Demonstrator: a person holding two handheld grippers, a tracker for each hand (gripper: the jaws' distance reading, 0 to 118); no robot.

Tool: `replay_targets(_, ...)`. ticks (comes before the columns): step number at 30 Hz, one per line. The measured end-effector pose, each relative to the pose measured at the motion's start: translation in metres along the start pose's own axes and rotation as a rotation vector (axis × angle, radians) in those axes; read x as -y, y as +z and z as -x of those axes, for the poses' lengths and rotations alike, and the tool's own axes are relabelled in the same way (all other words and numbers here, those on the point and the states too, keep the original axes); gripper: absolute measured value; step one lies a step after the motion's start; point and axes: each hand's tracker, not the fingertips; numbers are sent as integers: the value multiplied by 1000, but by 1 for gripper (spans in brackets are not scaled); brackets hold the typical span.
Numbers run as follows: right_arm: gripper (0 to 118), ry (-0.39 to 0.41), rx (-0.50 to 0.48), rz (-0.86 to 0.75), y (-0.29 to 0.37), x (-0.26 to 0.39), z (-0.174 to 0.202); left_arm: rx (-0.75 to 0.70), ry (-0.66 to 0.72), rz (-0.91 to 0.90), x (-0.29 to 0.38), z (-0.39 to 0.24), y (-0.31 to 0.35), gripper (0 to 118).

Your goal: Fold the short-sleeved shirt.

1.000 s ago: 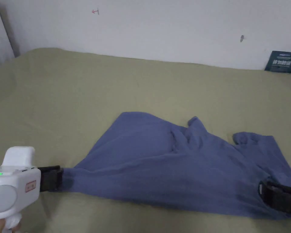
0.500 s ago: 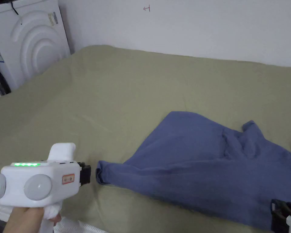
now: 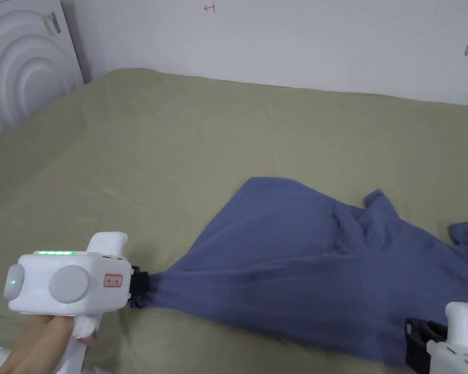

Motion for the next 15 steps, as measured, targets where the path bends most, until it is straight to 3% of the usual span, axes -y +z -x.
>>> replay_targets(5, 0, 14, 11, -6, -27, -38, -28, -21, 19, -31, 2, -2, 5, 1)
replay_targets(15, 0, 80, 45, 117, -152, -164, -98, -47, 24, -52, 4, -8, 9, 2)
